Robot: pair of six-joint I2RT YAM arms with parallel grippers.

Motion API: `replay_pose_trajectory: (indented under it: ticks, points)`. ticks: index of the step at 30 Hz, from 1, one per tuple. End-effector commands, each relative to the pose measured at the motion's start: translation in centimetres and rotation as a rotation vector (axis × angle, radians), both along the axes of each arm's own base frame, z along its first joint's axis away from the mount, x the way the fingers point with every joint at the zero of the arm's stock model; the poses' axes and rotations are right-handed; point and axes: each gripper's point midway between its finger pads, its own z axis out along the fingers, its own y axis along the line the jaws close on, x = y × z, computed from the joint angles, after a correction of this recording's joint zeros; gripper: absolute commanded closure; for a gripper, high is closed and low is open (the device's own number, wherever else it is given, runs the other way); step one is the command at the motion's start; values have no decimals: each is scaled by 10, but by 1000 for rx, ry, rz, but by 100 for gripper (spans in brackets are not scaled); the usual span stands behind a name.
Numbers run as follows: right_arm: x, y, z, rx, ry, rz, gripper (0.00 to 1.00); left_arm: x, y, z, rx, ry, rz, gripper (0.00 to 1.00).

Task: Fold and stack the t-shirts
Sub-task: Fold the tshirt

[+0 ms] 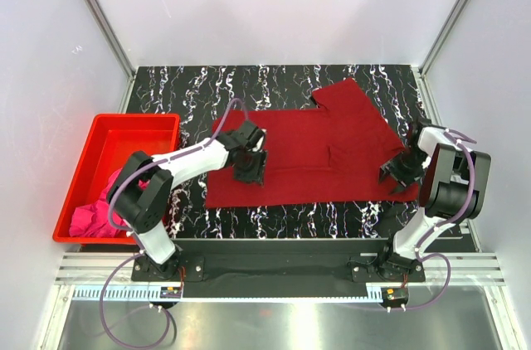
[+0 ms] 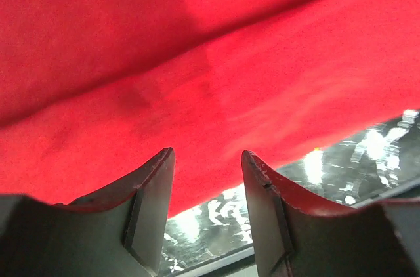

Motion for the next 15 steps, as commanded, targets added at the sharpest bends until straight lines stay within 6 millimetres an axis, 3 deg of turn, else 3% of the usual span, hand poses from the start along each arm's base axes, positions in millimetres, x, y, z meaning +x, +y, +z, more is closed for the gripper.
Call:
replay_pose_trajectory:
  ticks: [1,5,10,13,15]
  points:
    - [17,-32,-9,-154,-44,-43,43,8,21,-10,15,34,139,50]
    - [22,-52,-17,-208,2,-8,40,-12,55,-41,89,122,223,50]
    - [25,-58,-12,-221,9,35,39,-30,62,-59,103,187,229,50]
    - [36,-48,14,-179,-58,71,38,-29,57,-48,73,167,201,50]
    - [58,-39,48,-184,-183,111,35,-25,53,-34,38,126,181,48]
